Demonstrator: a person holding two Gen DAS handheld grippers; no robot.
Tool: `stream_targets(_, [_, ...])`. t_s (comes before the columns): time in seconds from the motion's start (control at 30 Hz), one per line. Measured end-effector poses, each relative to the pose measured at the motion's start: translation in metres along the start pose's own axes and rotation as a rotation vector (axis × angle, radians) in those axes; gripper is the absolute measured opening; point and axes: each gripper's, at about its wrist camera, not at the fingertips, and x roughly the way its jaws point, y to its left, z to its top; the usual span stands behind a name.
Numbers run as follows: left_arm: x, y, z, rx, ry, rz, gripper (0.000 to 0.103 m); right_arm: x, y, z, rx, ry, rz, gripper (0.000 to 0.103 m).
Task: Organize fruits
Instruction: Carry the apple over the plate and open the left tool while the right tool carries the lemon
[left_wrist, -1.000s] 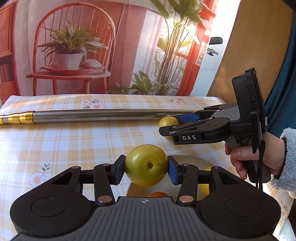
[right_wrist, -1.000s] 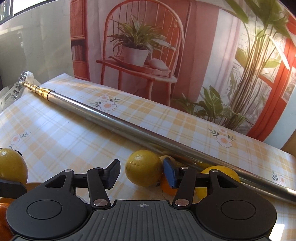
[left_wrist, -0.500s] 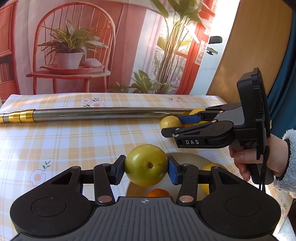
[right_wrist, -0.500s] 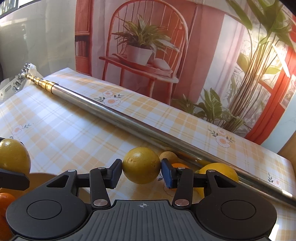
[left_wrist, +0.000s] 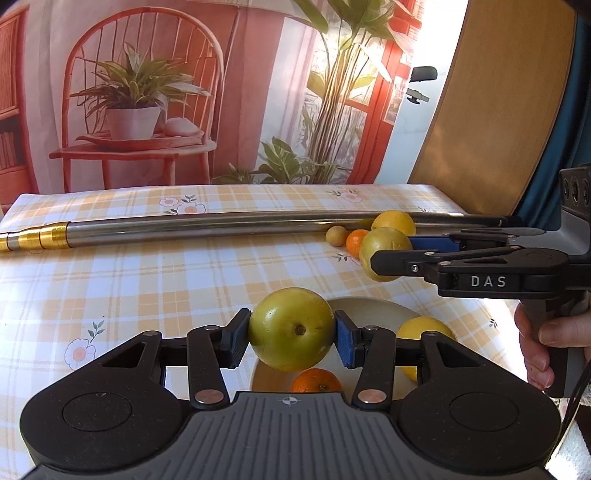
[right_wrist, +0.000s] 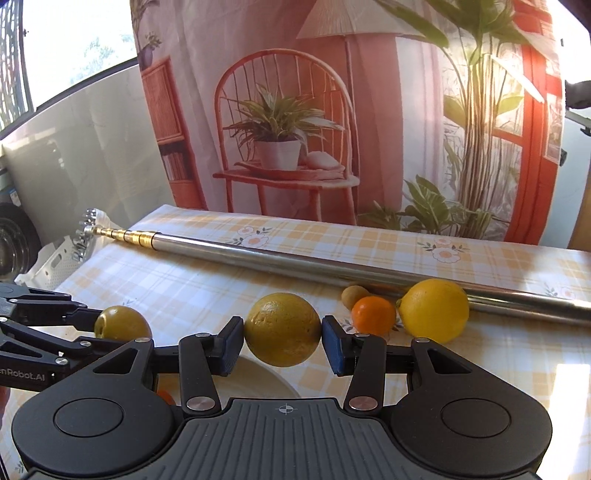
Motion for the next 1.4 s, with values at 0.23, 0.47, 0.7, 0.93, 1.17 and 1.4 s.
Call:
stream_targets(0.23, [0.001, -0.010, 0.003, 0.025, 0.001, -0.027, 0.050, -0.029, -0.005, -0.017, 0.073, -0.031, 0.005, 0.043])
stream_targets(0.47, [-0.010, -0.029, -0.010, 0.073, 0.035, -0.074, 0.050, -0.055, -0.001, -0.030, 0.116, -0.059, 0.017, 0.043])
stream_targets(0.7, [-0.024, -0.037, -0.036, 0.088, 0.092, -0.110, 0.050, -0.068, 0.010, -0.042, 0.130, -0.057, 0.036, 0.043])
stream_targets(0.93, [-0.029, -0.048, -0.052, 0.115, 0.122, -0.121, 0.050, -0.088, 0.018, -0.056, 0.166, -0.081, 0.054, 0.043])
stream_targets(1.17, [-0.029, -0.059, -0.064, 0.152, 0.162, -0.124, 0.050, -0.098, 0.022, -0.073, 0.172, -0.086, 0.020, 0.043])
stream_targets(1.4, [-0.025, -0.064, -0.073, 0.173, 0.194, -0.107, 0.050, -0.103, 0.018, -0.082, 0.214, -0.098, 0.025, 0.043])
